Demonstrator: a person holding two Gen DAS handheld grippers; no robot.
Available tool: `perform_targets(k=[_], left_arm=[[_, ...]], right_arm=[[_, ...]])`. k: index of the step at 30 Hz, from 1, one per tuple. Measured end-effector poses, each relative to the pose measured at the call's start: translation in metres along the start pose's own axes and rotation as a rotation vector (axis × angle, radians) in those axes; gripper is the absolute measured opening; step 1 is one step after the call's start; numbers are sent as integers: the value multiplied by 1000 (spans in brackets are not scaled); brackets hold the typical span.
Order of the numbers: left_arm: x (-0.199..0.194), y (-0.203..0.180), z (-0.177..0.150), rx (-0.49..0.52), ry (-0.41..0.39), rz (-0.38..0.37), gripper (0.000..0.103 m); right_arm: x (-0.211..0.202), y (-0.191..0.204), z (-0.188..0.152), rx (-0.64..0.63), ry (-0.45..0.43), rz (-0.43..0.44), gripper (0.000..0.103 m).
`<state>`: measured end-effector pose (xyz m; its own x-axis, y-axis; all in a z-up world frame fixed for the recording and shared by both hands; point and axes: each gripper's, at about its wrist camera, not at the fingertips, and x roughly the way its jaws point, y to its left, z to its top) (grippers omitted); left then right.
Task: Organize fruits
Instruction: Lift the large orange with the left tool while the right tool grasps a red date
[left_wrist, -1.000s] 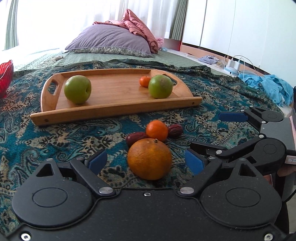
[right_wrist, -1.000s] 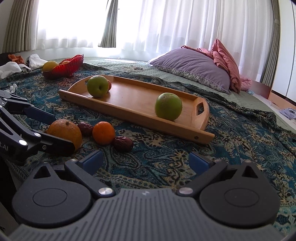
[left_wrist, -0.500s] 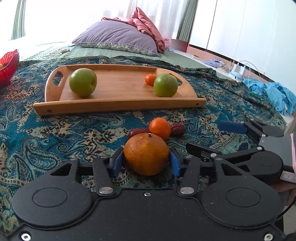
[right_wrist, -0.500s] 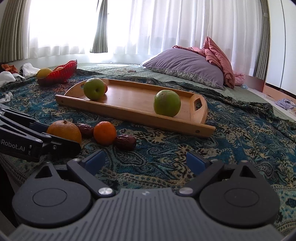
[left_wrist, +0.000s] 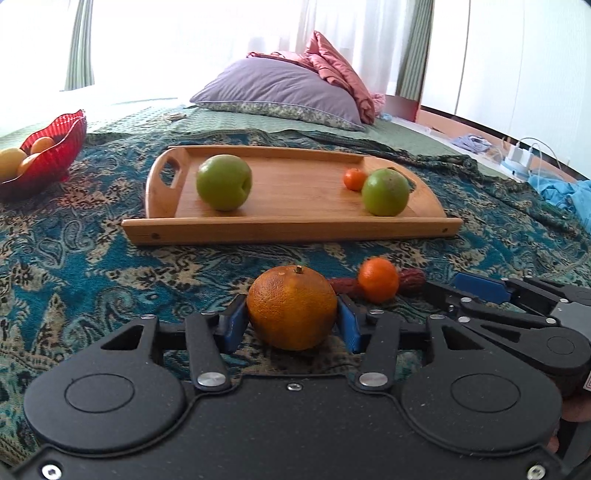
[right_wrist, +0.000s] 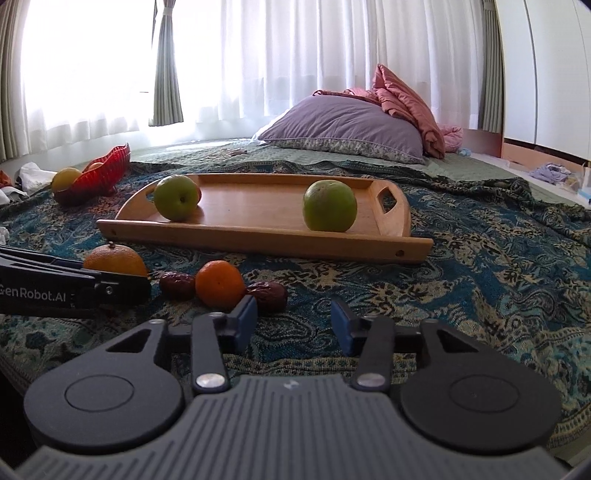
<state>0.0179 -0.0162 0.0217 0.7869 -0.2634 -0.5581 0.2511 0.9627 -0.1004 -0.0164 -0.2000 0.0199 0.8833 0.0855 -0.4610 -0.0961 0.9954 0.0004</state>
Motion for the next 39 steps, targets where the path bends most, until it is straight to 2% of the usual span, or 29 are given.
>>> perform_targets(k=[2,5,22,25,29,39], left_arm=[[1,4,0,-11,1,11,49],[2,8,0,-17,-2,17,49],[6,11,-5,12,-20,42,49],[4,10,-5,24,-52,41,49],[0,8,-3,43,-82,19,57],[6,5,-18,74,-38,24,57]], right_arm=[[3,3,1,-6,3,-24,41],[6,6,4,1,9,-28,39],[28,20,16,11,46,-27,39],[32,20,18,14,51,-24,39],[36,21,18,18,58,-21,39],[39,20,16,18,59,-20,39]])
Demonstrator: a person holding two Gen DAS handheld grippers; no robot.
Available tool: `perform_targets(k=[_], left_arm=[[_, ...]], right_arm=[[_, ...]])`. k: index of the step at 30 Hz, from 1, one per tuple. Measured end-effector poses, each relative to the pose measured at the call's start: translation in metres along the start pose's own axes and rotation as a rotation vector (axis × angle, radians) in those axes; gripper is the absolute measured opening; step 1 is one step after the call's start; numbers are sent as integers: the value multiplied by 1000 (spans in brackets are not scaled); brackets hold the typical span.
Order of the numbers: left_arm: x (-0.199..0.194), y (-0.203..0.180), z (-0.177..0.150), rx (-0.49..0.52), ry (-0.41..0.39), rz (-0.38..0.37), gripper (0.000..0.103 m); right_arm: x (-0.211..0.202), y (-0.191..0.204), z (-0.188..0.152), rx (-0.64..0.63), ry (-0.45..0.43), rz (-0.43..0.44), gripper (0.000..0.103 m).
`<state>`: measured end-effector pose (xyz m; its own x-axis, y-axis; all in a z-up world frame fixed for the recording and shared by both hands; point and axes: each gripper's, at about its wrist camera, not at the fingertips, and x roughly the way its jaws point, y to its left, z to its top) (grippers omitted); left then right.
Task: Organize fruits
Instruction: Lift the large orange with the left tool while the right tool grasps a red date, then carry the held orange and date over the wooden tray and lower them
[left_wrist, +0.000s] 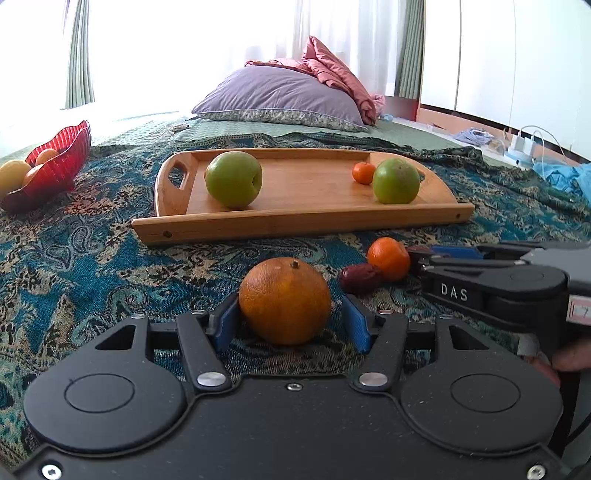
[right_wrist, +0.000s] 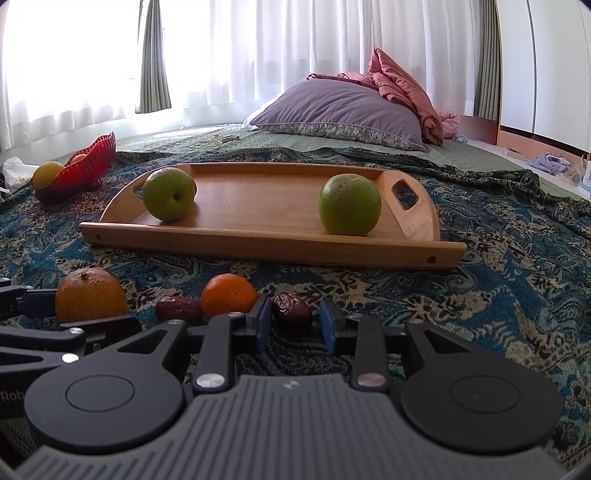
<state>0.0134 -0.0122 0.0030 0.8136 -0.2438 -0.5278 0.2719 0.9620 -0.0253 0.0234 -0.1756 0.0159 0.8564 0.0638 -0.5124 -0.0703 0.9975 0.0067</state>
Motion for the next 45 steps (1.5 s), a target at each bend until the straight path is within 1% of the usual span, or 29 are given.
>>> perform_targets(k=[3,7,9,11,13,14,15,22,26,30,34,37,40,43,45], left_arm=[[0,-2,-1,16,-7,2,57],[2,-1,1,2,-5,-5,56],[2,0,2,-8,-9,2,50],[2,3,4,-19,-12,-1,48],[1,5,5,-35,-19,-4,48],[0,6,5,-39,-24,-3,48],[-1,6,6,-39,-27,0,48],[1,13,20,-42,-48,12,48],[5,17,40,-24,-71,25,48],[11,25,67,-35,-100,41,48],[22,34,96,-61,-117,29,48],[38,42,120,-77,-123,13,48],[57,47,141,-93,-115,13,48],[79,53,160,-105,-95,7,48],[95,57,171,-118,-66,4,48]], right_arm=[[1,1,0,-5,1,-2,39],[3,1,1,-9,5,-2,39],[4,2,1,-11,6,-3,38],[4,2,1,-11,4,-3,38],[2,1,1,-5,-3,1,33],[2,1,1,-4,-5,4,29],[1,1,1,-4,-9,5,28],[-7,-1,8,-8,-42,0,27],[-9,-5,23,-4,-70,8,27],[-5,-11,44,-1,-103,2,27],[1,-20,68,18,-130,0,27],[10,-27,84,24,-139,-11,27],[25,-35,105,27,-124,-18,27],[45,-43,125,48,-84,-3,27],[60,-48,138,53,-62,-1,27]])
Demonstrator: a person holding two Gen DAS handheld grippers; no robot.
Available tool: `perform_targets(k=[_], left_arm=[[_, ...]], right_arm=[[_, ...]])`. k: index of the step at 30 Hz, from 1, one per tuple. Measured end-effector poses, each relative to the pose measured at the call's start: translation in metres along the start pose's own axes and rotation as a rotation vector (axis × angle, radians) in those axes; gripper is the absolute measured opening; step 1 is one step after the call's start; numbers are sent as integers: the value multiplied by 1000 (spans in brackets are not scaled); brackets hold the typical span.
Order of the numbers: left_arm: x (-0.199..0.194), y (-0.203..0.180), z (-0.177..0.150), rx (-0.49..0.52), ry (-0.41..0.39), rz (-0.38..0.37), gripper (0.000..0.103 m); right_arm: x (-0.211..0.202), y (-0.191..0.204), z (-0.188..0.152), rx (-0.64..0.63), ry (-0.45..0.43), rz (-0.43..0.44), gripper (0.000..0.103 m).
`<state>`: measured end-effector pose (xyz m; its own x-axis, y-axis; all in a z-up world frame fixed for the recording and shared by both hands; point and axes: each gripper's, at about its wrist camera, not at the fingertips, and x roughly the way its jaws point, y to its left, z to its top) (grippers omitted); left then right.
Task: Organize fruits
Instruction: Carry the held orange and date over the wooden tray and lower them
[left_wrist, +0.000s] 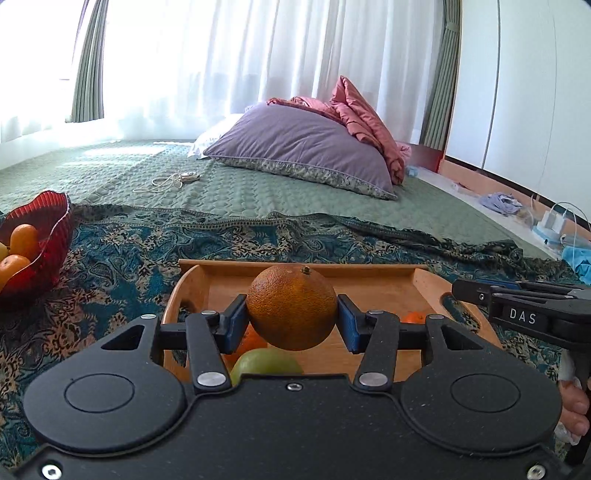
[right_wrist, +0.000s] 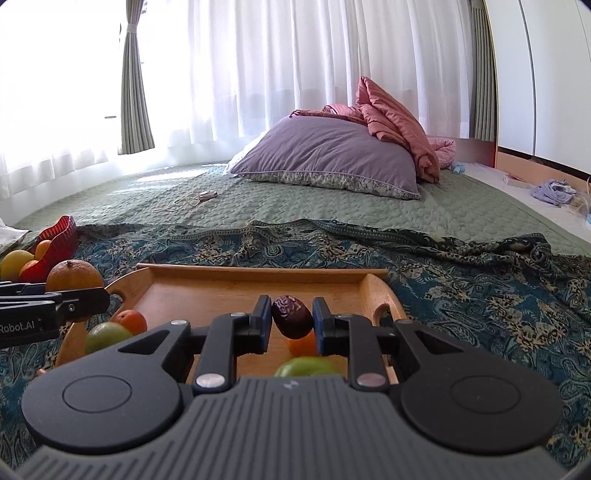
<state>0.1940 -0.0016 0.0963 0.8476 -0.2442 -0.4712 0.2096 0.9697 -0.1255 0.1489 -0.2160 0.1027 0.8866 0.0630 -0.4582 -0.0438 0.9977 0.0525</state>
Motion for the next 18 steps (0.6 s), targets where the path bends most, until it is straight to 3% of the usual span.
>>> perform_targets(k=[7,11,18], left_arm=[[63,21,20,-87,144,16,48],[91,33,24,-126,202,44,48],[117,41,25,-100,243,94,48]], right_arm=[[65,-18,30,91,170,25,27],[87,-15,34,59,203,17,27],[119,-3,27,-5,281,-5,27]])
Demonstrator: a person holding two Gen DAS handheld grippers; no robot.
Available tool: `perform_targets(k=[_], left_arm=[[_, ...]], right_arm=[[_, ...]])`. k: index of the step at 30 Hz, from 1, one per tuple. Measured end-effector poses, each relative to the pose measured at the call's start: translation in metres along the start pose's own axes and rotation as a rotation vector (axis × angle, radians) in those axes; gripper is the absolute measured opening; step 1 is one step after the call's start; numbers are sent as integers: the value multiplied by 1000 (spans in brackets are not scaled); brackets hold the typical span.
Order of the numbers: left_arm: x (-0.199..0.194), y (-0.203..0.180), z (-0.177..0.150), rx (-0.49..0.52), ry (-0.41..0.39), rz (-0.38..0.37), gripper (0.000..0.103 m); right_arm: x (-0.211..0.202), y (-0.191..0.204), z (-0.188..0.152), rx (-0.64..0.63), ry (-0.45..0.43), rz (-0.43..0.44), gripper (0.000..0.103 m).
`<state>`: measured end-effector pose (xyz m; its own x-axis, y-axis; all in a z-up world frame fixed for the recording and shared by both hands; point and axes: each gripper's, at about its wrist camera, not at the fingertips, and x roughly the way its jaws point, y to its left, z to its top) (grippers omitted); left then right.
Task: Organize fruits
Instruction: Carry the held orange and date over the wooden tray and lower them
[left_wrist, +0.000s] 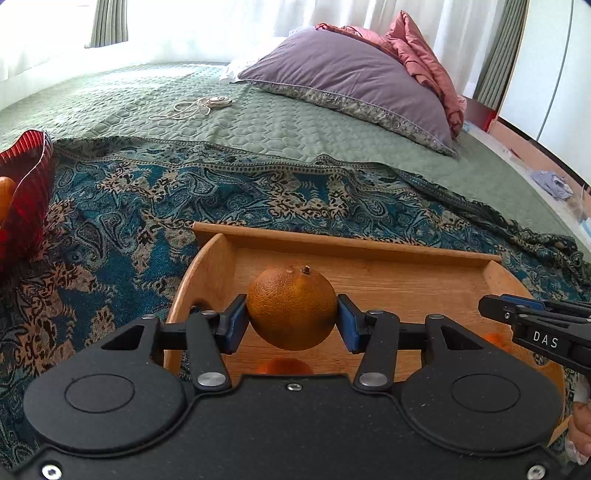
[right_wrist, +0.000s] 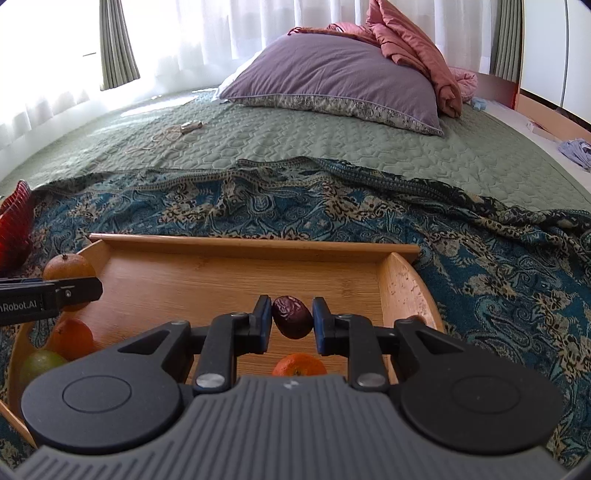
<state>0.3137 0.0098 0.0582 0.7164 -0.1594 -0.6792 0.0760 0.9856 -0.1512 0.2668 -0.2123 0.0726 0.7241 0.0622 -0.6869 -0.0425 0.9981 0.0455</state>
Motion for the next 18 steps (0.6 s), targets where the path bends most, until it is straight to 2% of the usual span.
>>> perform_targets(k=[5,18], left_arm=[[9,-1,0,18,13,14,48],[23,-3,-6,28,54,44,48]], right_arm=[[16,0,-3,-7,34,-29,27],[25,-3,-6,17,71,-30,28]])
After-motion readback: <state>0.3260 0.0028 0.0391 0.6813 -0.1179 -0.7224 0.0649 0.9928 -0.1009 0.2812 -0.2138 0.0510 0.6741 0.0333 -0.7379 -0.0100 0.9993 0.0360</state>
